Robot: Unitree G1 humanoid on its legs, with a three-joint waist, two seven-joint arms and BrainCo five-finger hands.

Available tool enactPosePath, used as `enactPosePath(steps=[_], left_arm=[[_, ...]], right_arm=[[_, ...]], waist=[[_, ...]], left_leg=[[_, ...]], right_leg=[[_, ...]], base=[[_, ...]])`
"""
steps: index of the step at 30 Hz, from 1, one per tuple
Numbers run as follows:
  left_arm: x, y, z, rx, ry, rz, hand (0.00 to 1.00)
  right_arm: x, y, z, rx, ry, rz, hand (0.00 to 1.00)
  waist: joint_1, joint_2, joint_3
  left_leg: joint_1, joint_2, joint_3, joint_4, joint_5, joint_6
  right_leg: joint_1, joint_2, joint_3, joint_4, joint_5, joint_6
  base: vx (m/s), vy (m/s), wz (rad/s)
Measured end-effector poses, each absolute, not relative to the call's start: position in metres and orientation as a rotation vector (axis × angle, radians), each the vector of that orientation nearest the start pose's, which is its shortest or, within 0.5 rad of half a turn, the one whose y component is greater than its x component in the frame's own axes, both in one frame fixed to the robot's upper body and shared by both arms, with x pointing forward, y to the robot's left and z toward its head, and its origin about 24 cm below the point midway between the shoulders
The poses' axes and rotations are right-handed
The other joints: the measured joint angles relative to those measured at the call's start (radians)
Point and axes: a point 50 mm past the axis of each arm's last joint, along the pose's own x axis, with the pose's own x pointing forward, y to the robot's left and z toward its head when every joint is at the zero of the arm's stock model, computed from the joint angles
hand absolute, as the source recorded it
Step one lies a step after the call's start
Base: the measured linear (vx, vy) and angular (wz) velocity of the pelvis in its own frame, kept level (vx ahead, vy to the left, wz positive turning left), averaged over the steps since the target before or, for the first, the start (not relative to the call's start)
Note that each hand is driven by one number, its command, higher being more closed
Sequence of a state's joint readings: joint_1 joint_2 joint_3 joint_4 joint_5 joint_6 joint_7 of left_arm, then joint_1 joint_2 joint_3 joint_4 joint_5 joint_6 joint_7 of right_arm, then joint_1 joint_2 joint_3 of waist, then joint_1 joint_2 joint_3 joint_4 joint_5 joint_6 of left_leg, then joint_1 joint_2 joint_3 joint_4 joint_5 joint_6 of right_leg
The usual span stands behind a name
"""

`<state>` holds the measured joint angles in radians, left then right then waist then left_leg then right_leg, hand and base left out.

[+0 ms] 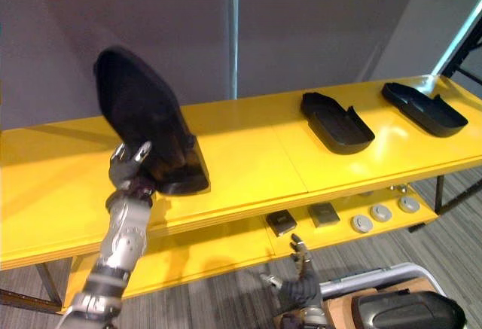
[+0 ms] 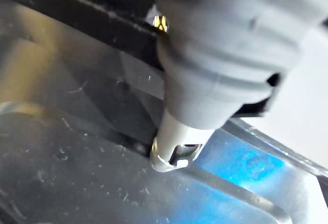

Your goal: Walk over and take plastic housings, then place them on the shelf

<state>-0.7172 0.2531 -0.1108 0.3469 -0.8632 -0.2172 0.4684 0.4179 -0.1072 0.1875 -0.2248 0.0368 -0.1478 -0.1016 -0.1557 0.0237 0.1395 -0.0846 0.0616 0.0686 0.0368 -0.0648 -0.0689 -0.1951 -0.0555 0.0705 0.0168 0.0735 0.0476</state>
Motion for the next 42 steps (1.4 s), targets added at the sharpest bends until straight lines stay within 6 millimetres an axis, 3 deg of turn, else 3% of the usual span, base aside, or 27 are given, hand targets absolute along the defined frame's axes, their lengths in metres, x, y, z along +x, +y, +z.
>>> enactPosePath(steps=[7,16,17,18,24,39,42], left_arm=[[0.401,0.165,0.226,-0.447,-0.275,0.173,1.0],[0.418,0.18,0.228,-0.306,-0.137,0.283,1.0],[0.42,0.186,0.243,-0.279,-0.157,0.36,1.0],[0.42,0.188,0.244,-0.271,-0.157,0.375,0.0],[0.42,0.193,0.258,-0.254,-0.177,0.429,0.0],[0.418,0.199,0.299,-0.165,-0.242,0.447,0.0],[0.41,0.187,0.325,-0.154,-0.364,0.405,0.0]], right_arm=[[0.162,-0.117,0.015,-0.015,0.081,0.187,0.0],[0.164,-0.091,0.008,-0.017,0.104,0.318,0.0],[0.162,-0.09,0.007,-0.026,0.108,0.334,0.0],[0.162,-0.091,0.007,-0.029,0.107,0.331,0.0],[0.163,-0.091,0.008,-0.027,0.103,0.327,0.0],[0.167,-0.089,0.01,-0.023,0.086,0.329,0.0],[0.167,-0.088,0.009,-0.018,0.092,0.326,0.0]], waist=[[-0.044,-0.001,0.061],[-0.051,-0.007,0.131],[-0.05,-0.019,0.152],[-0.05,-0.021,0.155],[-0.049,-0.034,0.166],[-0.049,-0.038,0.185],[-0.043,-0.038,0.185]], left_leg=[[-0.025,-0.003,0.023,-0.018,0.024,0.0],[-0.037,-0.011,0.04,-0.039,0.048,0.004],[-0.04,-0.011,0.04,-0.046,0.053,0.005],[-0.041,-0.012,0.04,-0.048,0.053,0.005],[-0.044,-0.012,0.045,-0.055,0.055,0.005],[-0.041,-0.011,0.068,-0.061,0.063,0.004],[-0.039,-0.011,0.067,-0.062,0.063,0.004]], right_leg=[[-0.033,-0.001,0.01,-0.012,0.025,-0.004],[-0.05,-0.005,0.03,-0.042,0.061,-0.004],[-0.054,-0.006,0.03,-0.045,0.068,-0.001],[-0.056,-0.006,0.03,-0.045,0.069,0.0],[-0.056,-0.005,0.033,-0.061,0.078,0.0],[-0.061,-0.002,0.057,-0.07,0.081,0.001],[-0.058,-0.003,0.056,-0.069,0.081,0.001]], base=[[-0.01,-0.006,-0.06],[-0.02,0.01,-0.05],[-0.01,0.038,0.03],[0.0,0.05,0.03],[0.02,0.024,-0.01],[0.03,0.044,-0.05],[0.01,0.054,0.02]])
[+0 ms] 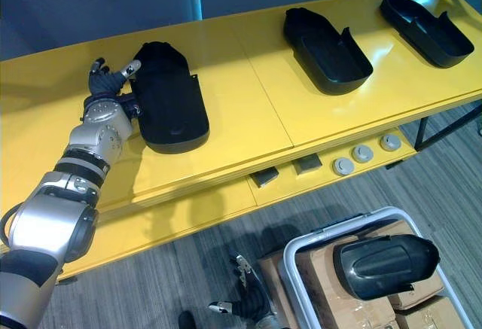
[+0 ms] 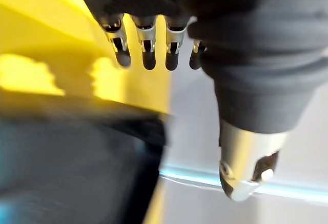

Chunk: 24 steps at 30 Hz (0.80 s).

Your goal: Walk over and take plastic housings, then place them on the shelf

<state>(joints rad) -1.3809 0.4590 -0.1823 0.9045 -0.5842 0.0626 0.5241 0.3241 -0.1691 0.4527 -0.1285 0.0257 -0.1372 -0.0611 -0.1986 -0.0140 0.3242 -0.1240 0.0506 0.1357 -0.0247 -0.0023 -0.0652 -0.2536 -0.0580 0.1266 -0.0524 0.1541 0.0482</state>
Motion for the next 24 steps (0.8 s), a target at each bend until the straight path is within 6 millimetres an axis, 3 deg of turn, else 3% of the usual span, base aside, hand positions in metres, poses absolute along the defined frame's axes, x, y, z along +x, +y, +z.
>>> enactPosePath(steps=[2,5,6,7,10,11,14,17,24], left_arm=[[0.388,0.171,0.346,-0.111,-0.573,0.369,0.0],[0.356,0.155,0.347,-0.14,-0.776,0.335,0.0],[0.339,0.15,0.33,-0.162,-0.84,0.355,1.0],[0.333,0.148,0.321,-0.17,-0.849,0.363,1.0],[0.302,0.141,0.245,-0.177,-0.763,0.415,1.0],[0.297,0.138,0.231,-0.169,-0.731,0.417,1.0],[0.269,0.122,0.169,-0.106,-0.565,0.309,1.0],[0.251,0.104,0.136,-0.085,-0.454,0.141,1.0],[0.25,0.093,0.118,-0.044,-0.387,-0.022,1.0]], right_arm=[[0.17,-0.087,0.006,-0.02,0.102,0.325,0.0],[0.171,-0.09,0.005,-0.022,0.101,0.303,0.0],[0.173,-0.094,0.006,-0.024,0.092,0.277,0.0],[0.174,-0.096,0.006,-0.022,0.087,0.264,0.0],[0.177,-0.106,0.008,-0.033,0.063,0.2,0.0],[0.178,-0.108,0.009,-0.037,0.059,0.188,0.0],[0.177,-0.115,0.008,-0.028,0.059,0.136,0.0],[0.172,-0.119,0.005,-0.019,0.075,0.111,0.0],[0.166,-0.122,0.001,-0.014,0.1,0.104,0.0]], waist=[[0.006,0.0,0.0],[0.015,0.001,-0.002],[0.024,0.002,-0.006],[0.026,0.004,-0.008],[0.034,0.022,-0.04],[0.04,0.024,-0.048],[0.062,0.045,-0.102],[0.075,0.06,-0.148],[0.069,0.07,-0.188]], left_leg=[[0.015,0.0,0.0,-0.002,0.0,0.0],[0.033,0.001,-0.003,-0.004,0.0,0.0],[0.042,0.002,-0.005,-0.005,0.0,0.0],[0.045,0.002,-0.008,-0.006,0.0,0.0],[0.064,0.005,-0.035,-0.029,0.0,-0.001],[0.068,0.005,-0.039,-0.033,0.001,-0.002],[0.076,0.001,-0.061,-0.053,0.011,-0.001],[0.076,-0.004,-0.069,-0.061,0.013,0.002],[0.044,-0.001,-0.058,-0.062,0.015,0.0]], right_leg=[[0.015,0.0,-0.001,-0.001,0.0,0.0],[0.038,0.0,-0.005,-0.009,-0.001,0.0],[0.049,0.0,-0.008,-0.011,-0.002,-0.001],[0.053,0.0,-0.018,-0.011,-0.002,-0.001],[0.075,0.001,-0.054,-0.012,-0.009,0.0],[0.079,0.001,-0.057,-0.012,-0.011,0.001],[0.09,-0.003,-0.082,-0.012,-0.017,0.005],[0.092,-0.01,-0.089,-0.012,-0.021,0.011],[0.058,-0.007,-0.084,-0.012,-0.02,0.012]], base=[[0.01,0.049,-0.01],[0.02,0.045,0.03],[0.01,0.025,0.08],[0.02,0.031,0.22],[0.02,0.026,0.26],[0.02,0.026,0.16],[0.01,0.014,0.23],[0.02,0.022,0.12],[0.01,-0.001,-0.04]])
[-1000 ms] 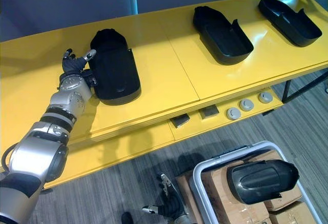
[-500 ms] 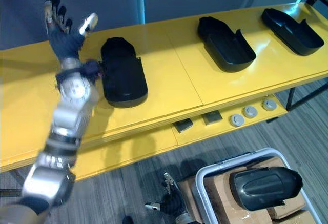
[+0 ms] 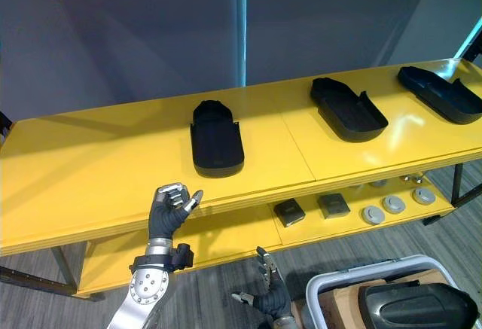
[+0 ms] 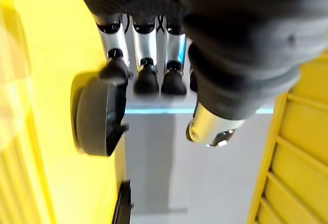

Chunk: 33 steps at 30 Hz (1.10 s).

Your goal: Walk over and take plastic housings, then place them on the shelf

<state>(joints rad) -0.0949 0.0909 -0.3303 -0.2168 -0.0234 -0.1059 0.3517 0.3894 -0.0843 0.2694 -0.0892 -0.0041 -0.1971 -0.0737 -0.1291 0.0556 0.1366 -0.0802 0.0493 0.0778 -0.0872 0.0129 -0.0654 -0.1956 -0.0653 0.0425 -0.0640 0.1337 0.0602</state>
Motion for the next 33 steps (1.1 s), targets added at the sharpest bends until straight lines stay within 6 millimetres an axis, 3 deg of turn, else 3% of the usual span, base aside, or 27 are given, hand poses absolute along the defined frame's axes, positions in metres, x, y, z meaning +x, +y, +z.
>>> enactPosePath(steps=[7,14,17,20,26,32,33], left_arm=[[0.275,0.077,0.112,-0.085,-0.318,-0.131,1.0],[0.319,0.072,0.137,-0.026,-0.356,-0.08,1.0],[0.327,0.073,0.152,-0.021,-0.4,-0.056,1.0],[0.335,0.082,0.155,-0.009,-0.399,-0.005,1.0],[0.349,0.089,0.175,-0.002,-0.436,0.041,1.0],[0.357,0.093,0.167,0.012,-0.385,0.06,1.0],[0.357,0.093,0.169,0.007,-0.393,0.061,0.0]], right_arm=[[0.168,-0.126,0.002,-0.023,0.095,0.099,0.0],[0.172,-0.127,0.004,-0.031,0.08,0.098,0.0],[0.173,-0.128,0.005,-0.038,0.074,0.101,0.0],[0.174,-0.127,0.006,-0.038,0.069,0.102,0.0],[0.175,-0.127,0.006,-0.037,0.068,0.1,0.0],[0.175,-0.128,0.006,-0.012,0.072,0.094,0.0],[0.175,-0.128,0.005,-0.012,0.076,0.094,0.0]], waist=[[-0.003,0.0,-0.003],[-0.029,-0.009,0.003],[-0.037,-0.018,0.01],[-0.051,-0.021,0.019],[-0.052,-0.026,0.053],[-0.053,-0.027,0.071],[-0.052,-0.027,0.071]], left_leg=[[-0.019,0.01,0.007,0.002,0.005,-0.005],[-0.04,0.009,0.034,0.008,0.004,-0.006],[-0.052,0.01,0.035,0.011,0.002,-0.008],[-0.062,0.01,0.037,0.011,0.002,-0.008],[-0.064,0.01,0.037,0.011,0.003,-0.007],[-0.067,0.01,0.036,0.011,0.003,-0.007],[-0.067,0.01,0.036,0.011,0.003,-0.007]], right_leg=[[-0.026,0.006,0.003,0.0,0.004,-0.004],[-0.056,0.008,0.031,0.001,0.012,-0.007],[-0.068,0.009,0.032,0.001,0.014,-0.008],[-0.079,0.009,0.035,0.001,0.017,-0.008],[-0.079,0.009,0.035,-0.002,0.017,-0.008],[-0.079,0.009,0.035,-0.007,0.018,-0.009],[-0.078,0.009,0.035,-0.009,0.019,-0.01]], base=[[0.05,0.009,-0.03],[0.02,0.021,-0.11],[0.0,0.0,0.0],[0.0,0.0,0.0],[0.02,0.021,0.0],[0.0,0.0,0.0],[0.0,0.0,0.0]])
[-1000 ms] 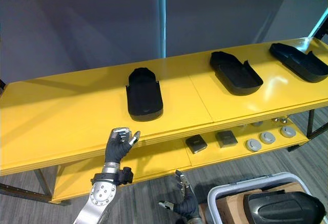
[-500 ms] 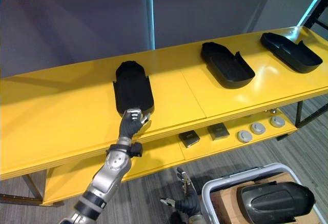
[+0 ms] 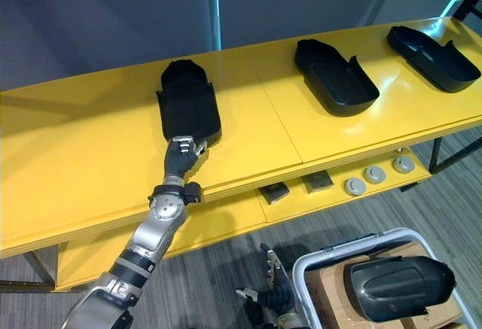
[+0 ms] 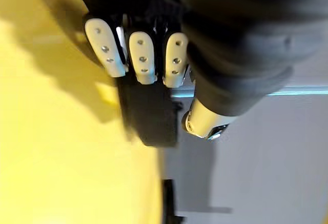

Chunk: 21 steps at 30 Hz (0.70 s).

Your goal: Walk over and take plastic housings, then place them on the shelf

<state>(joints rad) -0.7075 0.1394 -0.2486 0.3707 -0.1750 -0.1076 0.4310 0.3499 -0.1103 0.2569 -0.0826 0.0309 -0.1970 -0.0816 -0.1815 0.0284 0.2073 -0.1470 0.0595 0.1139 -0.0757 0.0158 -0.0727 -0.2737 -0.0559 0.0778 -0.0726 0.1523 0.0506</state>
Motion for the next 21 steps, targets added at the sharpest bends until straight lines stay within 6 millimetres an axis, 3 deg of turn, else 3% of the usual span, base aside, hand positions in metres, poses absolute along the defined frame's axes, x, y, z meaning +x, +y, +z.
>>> enactPosePath(steps=[3,6,7,9,11,12,13,14,15,16,17,18,19,20,21], left_arm=[[0.355,0.094,0.168,-0.009,-0.387,0.067,0.0],[0.32,0.097,0.167,-0.12,-0.46,0.041,0.0],[0.305,0.098,0.165,-0.156,-0.481,0.029,0.0],[0.283,0.103,0.161,-0.214,-0.509,0.03,0.0],[0.26,0.098,0.167,-0.294,-0.569,-0.009,0.0],[0.255,0.089,0.168,-0.318,-0.579,-0.049,0.0],[0.251,0.08,0.17,-0.337,-0.585,-0.092,0.0],[0.247,0.067,0.172,-0.356,-0.591,-0.158,0.0],[0.245,0.061,0.171,-0.363,-0.586,-0.185,0.0],[0.242,0.058,0.166,-0.37,-0.569,-0.196,0.0],[0.24,0.058,0.163,-0.372,-0.554,-0.193,0.0],[0.24,0.059,0.162,-0.369,-0.551,-0.19,0.0],[0.243,0.062,0.163,-0.367,-0.561,-0.18,0.0],[0.245,0.063,0.162,-0.369,-0.553,-0.173,0.0],[0.248,0.066,0.157,-0.367,-0.534,-0.151,0.0]], right_arm=[[0.177,-0.128,0.001,-0.017,0.089,0.094,0.0],[0.184,-0.128,0.0,-0.023,0.084,0.088,0.0],[0.187,-0.128,0.002,-0.026,0.074,0.088,0.0],[0.192,-0.13,0.005,-0.029,0.055,0.087,0.0],[0.193,-0.138,0.006,-0.033,0.051,0.069,0.0],[0.191,-0.143,0.006,-0.035,0.055,0.051,0.0],[0.188,-0.15,0.007,-0.037,0.055,0.028,0.0],[0.182,-0.157,0.012,-0.02,0.043,-0.012,0.0],[0.179,-0.158,0.014,-0.012,0.037,-0.027,0.0],[0.175,-0.159,0.018,-0.001,0.023,-0.041,0.0],[0.175,-0.157,0.021,0.009,0.009,-0.044,0.0],[0.178,-0.156,0.022,0.015,0.0,-0.044,0.0],[0.187,-0.153,0.025,0.031,-0.023,-0.054,0.0],[0.189,-0.153,0.024,0.03,-0.021,-0.062,0.0],[0.194,-0.154,0.019,0.008,-0.005,-0.069,0.0]], waist=[[-0.001,-0.001,0.001],[0.008,-0.01,0.006],[0.017,-0.011,0.007],[0.042,-0.012,0.009],[0.065,-0.009,0.009],[0.062,-0.006,0.007],[0.053,-0.005,0.006],[0.047,-0.011,0.005],[0.05,-0.02,0.003],[0.059,-0.038,-0.005],[0.065,-0.047,-0.009],[0.073,-0.047,-0.01],[0.098,-0.047,0.0],[0.094,-0.047,0.002],[0.099,-0.04,0.0]], left_leg=[[0.008,0.0,0.003,0.002,0.0,0.0],[0.029,0.002,0.025,0.037,-0.027,-0.001],[0.025,0.001,0.011,0.095,-0.069,-0.001],[0.008,0.0,-0.086,0.23,-0.135,0.0],[-0.006,-0.012,-0.353,0.387,-0.236,-0.043],[-0.002,-0.015,-0.399,0.412,-0.267,-0.05],[0.01,-0.015,-0.394,0.419,-0.288,-0.032],[0.009,-0.021,-0.374,0.423,-0.313,0.01],[0.005,-0.029,-0.352,0.428,-0.317,0.017],[-0.002,-0.041,-0.282,0.444,-0.326,0.033],[-0.01,-0.042,-0.198,0.467,-0.335,0.057],[-0.015,-0.024,-0.15,0.462,-0.328,0.07],[-0.006,0.0,-0.035,0.432,-0.316,0.087],[0.002,0.007,0.011,0.419,-0.308,0.096],[0.03,0.024,0.117,0.378,-0.291,0.101]], right_leg=[[0.009,0.0,0.007,-0.001,0.0,0.0],[0.026,0.008,0.047,-0.001,0.0,0.0],[0.032,0.018,0.07,0.009,-0.002,0.0],[0.031,0.035,0.132,0.05,-0.019,0.006],[0.028,0.068,0.193,0.11,-0.046,0.019],[0.027,0.079,0.205,0.133,-0.055,0.025],[0.024,0.085,0.215,0.147,-0.059,0.031],[0.005,0.089,0.232,0.166,-0.055,0.038],[-0.007,0.088,0.254,0.17,-0.048,0.047],[-0.024,0.081,0.312,0.156,-0.016,0.071],[-0.041,0.089,0.321,0.103,0.078,0.092],[-0.036,0.092,0.28,0.027,0.17,0.085],[-0.056,0.097,0.071,0.004,0.245,0.044],[-0.062,0.085,-0.079,0.053,0.183,-0.007],[-0.056,0.049,-0.295,0.172,0.021,-0.086]], base=[[0.02,0.015,-0.05],[0.05,0.03,-0.36],[0.06,0.025,-0.73],[0.07,0.018,-0.94],[0.03,0.058,-0.97],[-0.02,0.133,-0.6],[-0.06,0.194,-0.4],[-0.08,0.191,-0.44],[-0.13,0.21,-0.96],[-0.17,0.213,-1.58],[-0.19,0.197,-1.89],[-0.25,0.109,-2.36],[-0.22,0.026,-1.87],[-0.24,0.043,-2.1],[-0.16,0.069,-1.89]])
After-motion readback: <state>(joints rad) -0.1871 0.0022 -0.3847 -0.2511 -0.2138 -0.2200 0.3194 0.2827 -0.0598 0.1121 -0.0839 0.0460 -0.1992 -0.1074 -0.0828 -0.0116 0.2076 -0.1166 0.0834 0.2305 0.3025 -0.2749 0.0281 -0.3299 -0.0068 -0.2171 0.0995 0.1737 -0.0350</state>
